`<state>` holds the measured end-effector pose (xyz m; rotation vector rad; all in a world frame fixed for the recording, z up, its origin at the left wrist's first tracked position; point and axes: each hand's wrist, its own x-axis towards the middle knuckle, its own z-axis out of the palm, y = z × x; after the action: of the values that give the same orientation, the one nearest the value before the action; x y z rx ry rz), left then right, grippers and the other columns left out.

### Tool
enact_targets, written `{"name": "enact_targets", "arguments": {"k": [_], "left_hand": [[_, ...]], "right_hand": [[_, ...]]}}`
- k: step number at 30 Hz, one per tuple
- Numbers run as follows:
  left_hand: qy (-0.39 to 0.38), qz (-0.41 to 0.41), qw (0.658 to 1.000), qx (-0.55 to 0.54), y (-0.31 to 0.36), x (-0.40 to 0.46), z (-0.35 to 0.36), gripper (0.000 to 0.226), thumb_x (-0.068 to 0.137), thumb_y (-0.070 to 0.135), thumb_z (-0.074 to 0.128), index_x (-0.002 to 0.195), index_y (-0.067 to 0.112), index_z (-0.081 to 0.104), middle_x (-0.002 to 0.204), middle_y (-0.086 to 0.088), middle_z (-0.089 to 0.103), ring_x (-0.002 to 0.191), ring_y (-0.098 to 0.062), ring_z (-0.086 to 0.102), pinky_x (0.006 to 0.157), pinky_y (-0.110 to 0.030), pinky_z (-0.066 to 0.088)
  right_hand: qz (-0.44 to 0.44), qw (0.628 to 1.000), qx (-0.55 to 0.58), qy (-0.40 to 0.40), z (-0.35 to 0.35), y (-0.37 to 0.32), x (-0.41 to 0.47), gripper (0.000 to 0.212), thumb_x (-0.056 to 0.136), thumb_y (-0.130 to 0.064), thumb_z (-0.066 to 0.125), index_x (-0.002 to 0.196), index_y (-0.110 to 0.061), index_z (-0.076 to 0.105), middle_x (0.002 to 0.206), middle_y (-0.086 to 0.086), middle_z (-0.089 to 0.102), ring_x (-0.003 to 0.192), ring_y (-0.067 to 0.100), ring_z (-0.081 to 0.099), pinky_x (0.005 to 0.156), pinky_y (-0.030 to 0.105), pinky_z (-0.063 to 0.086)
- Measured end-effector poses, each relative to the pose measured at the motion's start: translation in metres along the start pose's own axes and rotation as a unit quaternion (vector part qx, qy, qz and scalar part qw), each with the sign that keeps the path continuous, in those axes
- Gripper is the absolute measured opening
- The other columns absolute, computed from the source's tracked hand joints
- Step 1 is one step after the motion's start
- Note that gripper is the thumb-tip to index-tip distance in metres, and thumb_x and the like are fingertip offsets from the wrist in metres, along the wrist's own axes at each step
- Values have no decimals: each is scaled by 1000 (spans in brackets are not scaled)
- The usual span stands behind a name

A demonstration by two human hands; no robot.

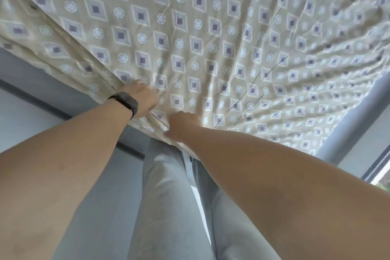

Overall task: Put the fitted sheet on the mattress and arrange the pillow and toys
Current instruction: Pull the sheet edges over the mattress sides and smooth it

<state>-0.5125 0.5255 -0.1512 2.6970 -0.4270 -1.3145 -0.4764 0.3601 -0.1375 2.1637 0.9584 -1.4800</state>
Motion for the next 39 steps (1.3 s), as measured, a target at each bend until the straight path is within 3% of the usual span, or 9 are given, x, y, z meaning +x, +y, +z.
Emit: {"name": "enact_targets", "arguments": {"k": [3,8,15,19,22,27,32,36,39], "left_hand": [[53,-14,998,16,-10,-2,6,23,85,9,54,92,30,47,107,9,59,102,-19,55,95,-35,39],[56,1,995,77,-20,-1,9,27,94,14,51,116,29,55,118,9,58,116,-18,49,97,-35,36],[-102,-28,994,-5,-23,-14,15,17,89,8,56,97,18,67,93,0,64,83,-24,60,77,-34,53],[-66,-16,997,-33,-27,-18,20,8,92,18,59,88,23,63,86,5,61,77,-20,57,68,-31,46],[19,-81,973,-215,-52,-17,30,26,92,39,61,72,24,54,77,8,59,69,-16,57,66,-35,51],[252,-313,846,-351,-111,-29,29,10,94,19,50,87,14,54,94,-9,58,82,-32,57,73,-50,54],[316,-531,621,-482,-177,-31,15,41,92,26,58,126,9,44,138,-18,37,114,-39,52,95,-47,48],[353,-593,469,-551,-215,-30,-4,60,95,35,50,145,15,26,140,-13,36,123,-32,46,101,-41,43],[437,-538,369,-619,-241,-35,-6,47,100,32,46,144,20,30,122,-1,49,108,-25,54,91,-33,42]], "right_hand": [[7,1000,8,14,-3,-10,9,4,94,-21,56,95,-19,59,80,-4,54,91,23,66,74,34,47],[-25,1000,-18,-3,-4,-22,12,19,97,-18,53,111,-20,65,94,-2,56,91,23,61,73,35,45],[-108,994,-23,-11,19,-50,7,25,93,-16,51,113,-22,66,87,-4,54,96,23,61,76,36,44],[-97,993,-33,-55,13,-50,15,30,93,-15,50,119,-22,64,94,-3,55,99,24,62,71,35,44],[-102,992,-32,-71,-8,-49,28,34,95,-26,46,127,-22,58,106,-1,57,103,27,61,73,36,41],[-108,992,-13,69,-87,-74,63,33,98,-35,42,116,-18,64,90,-3,56,83,22,57,61,30,36],[-123,980,1,154,-152,-124,95,33,98,-47,48,117,-21,59,95,-3,57,84,24,56,70,34,38],[-111,979,-38,164,-180,-157,110,35,97,-52,49,91,-19,56,78,-4,49,80,23,60,68,33,40],[-119,975,-62,175,-184,-180,117,42,95,-56,48,72,-20,49,76,-2,53,69,20,58,64,32,42]]}}
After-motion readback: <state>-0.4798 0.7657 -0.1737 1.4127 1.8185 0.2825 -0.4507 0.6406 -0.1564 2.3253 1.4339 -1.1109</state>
